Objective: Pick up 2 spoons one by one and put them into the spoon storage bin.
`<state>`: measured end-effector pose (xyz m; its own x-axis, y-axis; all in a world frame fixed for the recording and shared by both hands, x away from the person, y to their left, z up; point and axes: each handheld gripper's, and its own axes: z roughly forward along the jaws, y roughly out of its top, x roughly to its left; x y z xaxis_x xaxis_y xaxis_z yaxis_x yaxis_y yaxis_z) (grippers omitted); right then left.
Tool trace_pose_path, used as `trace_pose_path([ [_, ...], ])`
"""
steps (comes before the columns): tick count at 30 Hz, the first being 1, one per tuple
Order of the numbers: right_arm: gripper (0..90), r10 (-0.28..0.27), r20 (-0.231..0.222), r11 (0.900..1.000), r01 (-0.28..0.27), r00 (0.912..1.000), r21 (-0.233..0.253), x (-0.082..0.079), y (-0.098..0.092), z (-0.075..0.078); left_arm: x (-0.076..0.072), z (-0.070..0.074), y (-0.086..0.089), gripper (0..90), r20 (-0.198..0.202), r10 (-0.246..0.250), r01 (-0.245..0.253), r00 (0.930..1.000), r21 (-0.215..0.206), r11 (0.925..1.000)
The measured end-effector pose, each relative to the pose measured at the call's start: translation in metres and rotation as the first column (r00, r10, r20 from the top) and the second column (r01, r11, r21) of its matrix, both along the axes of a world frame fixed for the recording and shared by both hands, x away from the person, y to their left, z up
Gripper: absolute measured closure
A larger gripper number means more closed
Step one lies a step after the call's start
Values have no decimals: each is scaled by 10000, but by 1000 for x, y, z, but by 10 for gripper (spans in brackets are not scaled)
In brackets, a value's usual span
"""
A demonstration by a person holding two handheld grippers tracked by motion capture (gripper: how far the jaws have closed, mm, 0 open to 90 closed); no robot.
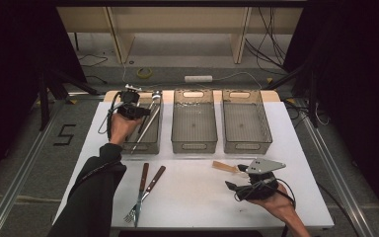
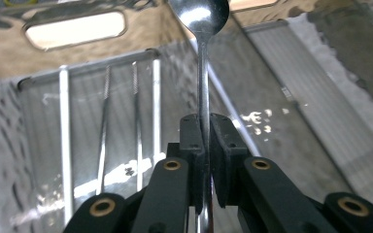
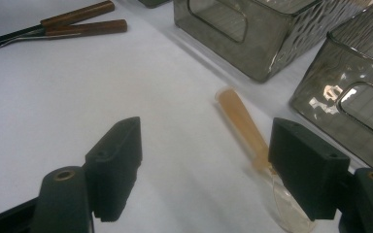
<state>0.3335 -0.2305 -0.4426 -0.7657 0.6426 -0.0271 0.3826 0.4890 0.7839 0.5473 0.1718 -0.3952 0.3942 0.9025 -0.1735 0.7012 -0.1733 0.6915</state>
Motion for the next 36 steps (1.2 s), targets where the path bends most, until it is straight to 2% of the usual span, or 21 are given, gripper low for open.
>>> trace_pose_path([
  [9, 290, -8, 24, 10000, 8, 10000, 82, 0, -1, 0, 1, 8, -35, 839, 99, -657, 659, 9978, -160, 9977],
  [18, 290, -55, 30, 10000, 55, 10000, 81, -1, -4, 0, 2, 13, -55, 839, 167, -899, 904, 9958, -333, 9954],
  [29, 290, -55, 8, 10000, 55, 10000, 54, -1, -4, 0, 2, 14, -81, 839, -40, -1311, 1307, 9914, -507, 9901],
  [36, 290, -41, 24, 10000, 41, 10000, 38, -1, -4, 0, 3, 7, -97, 839, -240, -1524, 1510, 9880, -533, 9871],
])
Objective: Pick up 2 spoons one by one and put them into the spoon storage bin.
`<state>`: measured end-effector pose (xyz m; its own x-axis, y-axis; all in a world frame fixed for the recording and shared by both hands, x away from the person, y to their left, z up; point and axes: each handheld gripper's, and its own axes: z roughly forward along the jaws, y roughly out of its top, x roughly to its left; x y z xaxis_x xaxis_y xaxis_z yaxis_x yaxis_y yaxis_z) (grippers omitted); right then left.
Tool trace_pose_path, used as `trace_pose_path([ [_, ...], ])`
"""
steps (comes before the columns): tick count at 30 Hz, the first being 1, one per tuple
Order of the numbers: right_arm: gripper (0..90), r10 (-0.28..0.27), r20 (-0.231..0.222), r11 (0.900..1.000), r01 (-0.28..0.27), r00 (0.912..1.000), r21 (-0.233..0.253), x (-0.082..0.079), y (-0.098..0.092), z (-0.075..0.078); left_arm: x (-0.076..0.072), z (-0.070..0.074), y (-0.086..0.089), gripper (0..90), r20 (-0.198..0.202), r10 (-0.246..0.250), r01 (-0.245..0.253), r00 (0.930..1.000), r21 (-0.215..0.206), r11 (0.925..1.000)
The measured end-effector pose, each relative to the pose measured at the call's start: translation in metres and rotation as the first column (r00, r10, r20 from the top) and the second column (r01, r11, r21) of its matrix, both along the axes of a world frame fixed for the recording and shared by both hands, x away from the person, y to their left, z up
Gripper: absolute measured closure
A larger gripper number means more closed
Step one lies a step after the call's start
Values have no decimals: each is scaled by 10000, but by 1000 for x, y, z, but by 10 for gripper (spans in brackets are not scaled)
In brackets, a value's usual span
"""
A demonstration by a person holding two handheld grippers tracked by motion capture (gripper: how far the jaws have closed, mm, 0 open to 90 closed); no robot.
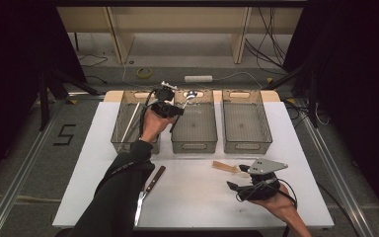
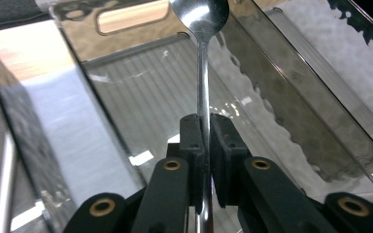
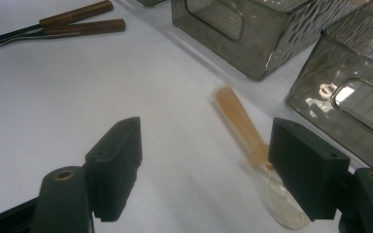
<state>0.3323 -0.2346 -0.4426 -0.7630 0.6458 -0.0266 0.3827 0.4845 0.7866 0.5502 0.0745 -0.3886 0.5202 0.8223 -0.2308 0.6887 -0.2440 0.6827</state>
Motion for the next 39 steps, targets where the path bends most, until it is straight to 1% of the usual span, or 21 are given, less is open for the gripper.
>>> trace_pose_path([
  [3, 290, 6, -3, 10000, -6, 10000, -6, 0, 0, 0, 2, -2, -3, 839, -268, -27, 18, 9996, -339, 9994],
  [9, 290, 17, 7, 10000, -17, 10000, -26, 0, 1, 0, 5, -6, -8, 837, -397, 108, -118, 9992, -254, 9996],
  [11, 290, 21, 7, 10000, -21, 10000, -10, 0, 1, 0, 7, -9, -9, 837, -428, 163, -178, 9989, -364, 9992],
  [13, 290, 20, 7, 10000, -20, 10000, -7, 0, 1, 0, 7, -9, -10, 832, -335, 294, -310, 9990, -496, 9983],
  [14, 290, 23, 6, 10000, -23, 10000, -14, 0, 1, 0, 7, -9, -11, 826, -276, 393, -405, 9988, -471, 9981],
  [15, 290, 25, 10, 10000, -25, 10000, -12, 0, 1, 0, 8, -10, -11, 789, -308, 456, -472, 9985, -518, 9975],
  [17, 290, 21, -4, 10000, -21, 10000, 16, 0, 1, 0, 8, -10, -11, 640, -373, 560, -579, 9977, -513, 9970],
  [18, 290, 22, -1, 10000, -22, 10000, 15, 0, 1, 0, 8, -10, -10, 590, -383, 581, -600, 9976, -507, 9969],
  [21, 290, 22, 1, 10000, -22, 10000, 16, 0, 1, 0, 6, -7, -8, 481, -505, 498, -529, 9975, -630, 9966],
  [23, 290, 11, 1, 10000, -11, 10000, 17, 0, 1, 0, 4, -4, -4, 456, -428, 371, -396, 9984, -573, 9976],
  [24, 290, 17, 23, 10000, -17, 10000, 9, 0, 1, 0, 2, -3, -3, 447, -386, 376, -401, 9985, -650, 9971],
  [26, 290, 8, 24, 10000, -8, 10000, -6, 0, 1, 0, 0, 0, 2, 423, -332, 338, -358, 9989, -631, 9974],
  [31, 290, -17, 25, 10000, 17, 10000, -39, 0, 1, 0, -9, 6, 14, 386, -140, 95, -105, 9999, -740, 9972],
  [35, 290, -41, 9, 10000, 41, 10000, 6, 1, 1, 0, -19, 9, 23, 349, 150, -82, 93, 9999, -758, 9971],
  [36, 290, -44, 11, 10000, 44, 10000, 10, 1, 1, 0, -21, 9, 26, 343, 152, -56, 68, 9999, -815, 9967],
  [39, 290, -56, -26, 10000, 56, 10000, 16, 2, 1, 0, -28, 9, 34, 326, 304, -170, 201, 9994, -1051, 9943],
])
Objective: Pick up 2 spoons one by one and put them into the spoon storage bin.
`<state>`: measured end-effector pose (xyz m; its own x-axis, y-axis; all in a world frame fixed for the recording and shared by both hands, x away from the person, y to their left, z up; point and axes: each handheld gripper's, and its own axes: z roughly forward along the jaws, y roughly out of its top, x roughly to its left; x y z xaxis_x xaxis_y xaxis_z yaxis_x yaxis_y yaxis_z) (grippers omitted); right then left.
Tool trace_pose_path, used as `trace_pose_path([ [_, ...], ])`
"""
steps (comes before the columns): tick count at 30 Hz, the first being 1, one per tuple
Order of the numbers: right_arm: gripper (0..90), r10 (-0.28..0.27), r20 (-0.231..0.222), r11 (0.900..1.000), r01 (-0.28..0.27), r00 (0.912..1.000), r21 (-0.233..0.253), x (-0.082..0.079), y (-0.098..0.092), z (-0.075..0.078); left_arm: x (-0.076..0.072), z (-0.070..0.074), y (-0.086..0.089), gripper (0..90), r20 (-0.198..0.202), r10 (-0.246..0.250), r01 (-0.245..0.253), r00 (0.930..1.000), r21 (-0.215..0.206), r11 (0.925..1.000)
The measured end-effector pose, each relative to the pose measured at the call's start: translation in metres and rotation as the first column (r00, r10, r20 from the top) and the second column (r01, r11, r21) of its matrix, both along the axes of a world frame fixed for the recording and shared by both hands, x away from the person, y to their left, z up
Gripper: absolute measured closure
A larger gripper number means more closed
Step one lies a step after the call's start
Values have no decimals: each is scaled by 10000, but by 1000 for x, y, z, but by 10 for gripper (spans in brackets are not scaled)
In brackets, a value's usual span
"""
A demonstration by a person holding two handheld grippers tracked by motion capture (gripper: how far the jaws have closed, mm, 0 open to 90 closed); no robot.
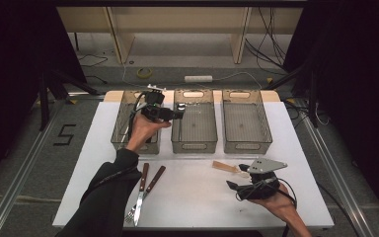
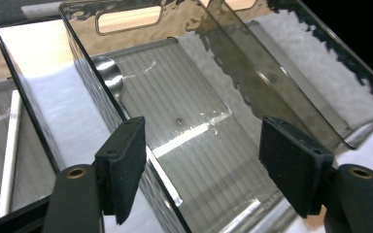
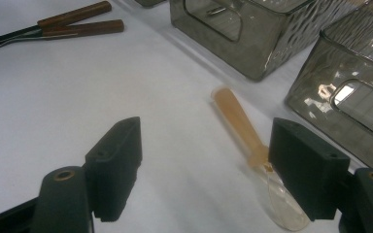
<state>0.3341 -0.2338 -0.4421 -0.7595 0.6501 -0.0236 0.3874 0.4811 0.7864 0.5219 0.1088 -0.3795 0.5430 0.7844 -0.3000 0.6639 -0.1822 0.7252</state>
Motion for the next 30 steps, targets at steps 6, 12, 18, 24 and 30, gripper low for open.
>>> trace_pose_path([
  [6, 290, -94, -64, 9999, 94, 9999, 93, 3, -2, 3, -21, -3, 18, 291, 428, -180, 186, 9989, -147, 9997],
  [12, 290, -73, -169, 9999, 71, 9998, -104, 9, -1, 6, -40, -8, 30, 269, 619, -370, 395, 9974, -395, 9984],
  [18, 290, -100, -377, 9995, 88, 9992, -307, 16, -1, 8, -57, -17, 36, 255, 780, -496, 536, 9957, -509, 9973],
  [24, 294, 19, -604, 9980, -58, 9982, -629, 26, 0, 10, -75, -23, 44, 237, 1263, -332, 426, 9914, -723, 9965],
  [30, 296, 9, -877, 9962, -85, 9961, -865, 37, 3, 7, -96, -28, 53, 237, 1804, -395, 521, 9828, -654, 9965],
])
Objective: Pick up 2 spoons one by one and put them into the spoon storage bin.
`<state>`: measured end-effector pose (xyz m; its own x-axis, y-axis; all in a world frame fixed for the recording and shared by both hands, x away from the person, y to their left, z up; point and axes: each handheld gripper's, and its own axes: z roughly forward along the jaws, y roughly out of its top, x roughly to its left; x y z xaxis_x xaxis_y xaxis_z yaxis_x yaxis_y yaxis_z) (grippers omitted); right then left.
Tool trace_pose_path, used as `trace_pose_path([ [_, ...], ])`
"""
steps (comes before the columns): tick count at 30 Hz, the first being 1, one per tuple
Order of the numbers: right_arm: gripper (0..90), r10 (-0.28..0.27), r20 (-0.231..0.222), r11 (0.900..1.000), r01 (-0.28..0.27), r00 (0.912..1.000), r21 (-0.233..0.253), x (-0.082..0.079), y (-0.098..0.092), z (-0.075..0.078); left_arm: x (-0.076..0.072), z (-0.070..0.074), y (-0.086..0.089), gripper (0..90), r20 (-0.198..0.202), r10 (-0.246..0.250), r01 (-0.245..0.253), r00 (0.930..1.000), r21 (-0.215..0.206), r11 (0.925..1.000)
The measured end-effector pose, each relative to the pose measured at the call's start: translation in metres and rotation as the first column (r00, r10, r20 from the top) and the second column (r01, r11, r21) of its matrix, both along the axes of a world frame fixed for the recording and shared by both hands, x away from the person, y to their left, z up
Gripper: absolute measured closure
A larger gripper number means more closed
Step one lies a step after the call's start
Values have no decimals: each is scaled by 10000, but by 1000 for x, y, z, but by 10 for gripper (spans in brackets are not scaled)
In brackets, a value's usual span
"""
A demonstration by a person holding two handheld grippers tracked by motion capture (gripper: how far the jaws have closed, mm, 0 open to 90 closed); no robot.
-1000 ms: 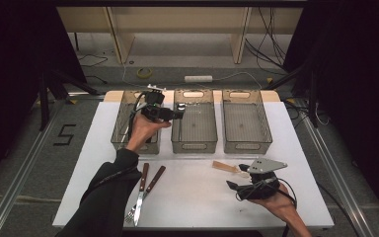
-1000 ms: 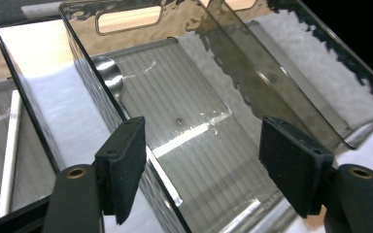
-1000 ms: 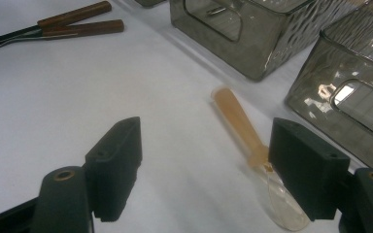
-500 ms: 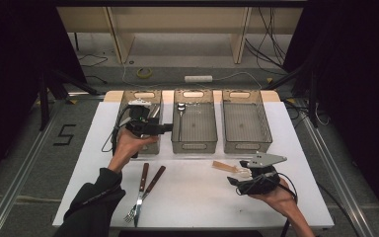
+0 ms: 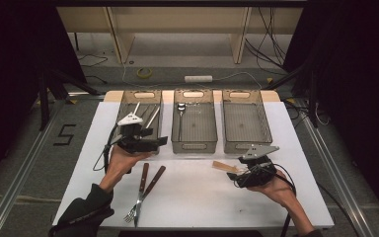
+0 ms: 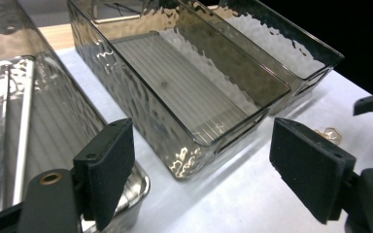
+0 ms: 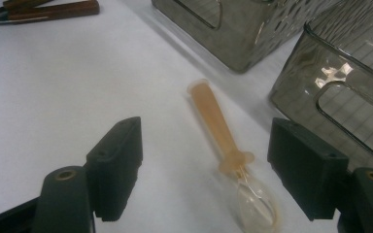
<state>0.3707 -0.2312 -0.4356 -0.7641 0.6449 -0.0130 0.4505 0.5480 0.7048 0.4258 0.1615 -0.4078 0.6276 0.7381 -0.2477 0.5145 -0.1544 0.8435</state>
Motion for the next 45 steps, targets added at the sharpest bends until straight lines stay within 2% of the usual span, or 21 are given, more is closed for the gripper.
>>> trace_pose_path([
  [10, 300, 138, -262, 9987, -151, 9996, -481, 16, 4, 2, -26, -9, 9, 235, 396, -121, 136, 9991, -378, 9992],
  [14, 305, 223, -544, 9958, -269, 9983, -870, 23, 5, 0, -35, -15, 8, 234, 576, -285, 281, 9979, 74, 9996],
  [24, 365, 529, -1083, 9834, -707, 9927, -1674, 34, 12, -7, -48, -16, 15, 234, 703, -183, 186, 9974, -34, 9998],
  [31, 431, 746, -1527, 9752, -1041, 9855, -1952, 43, 20, -15, -56, -17, 17, 235, 694, -166, 168, 9974, -22, 9999],
  [38, 496, 916, -1727, 9669, -1290, 9807, -2199, 51, 24, -21, -62, -18, 16, 233, 693, -206, 207, 9974, -9, 9998],
  [45, 550, 985, -1976, 9652, -1419, 9753, -2197, 56, 25, -25, -68, -18, 16, 228, 691, -232, 228, 9973, 60, 9997],
])
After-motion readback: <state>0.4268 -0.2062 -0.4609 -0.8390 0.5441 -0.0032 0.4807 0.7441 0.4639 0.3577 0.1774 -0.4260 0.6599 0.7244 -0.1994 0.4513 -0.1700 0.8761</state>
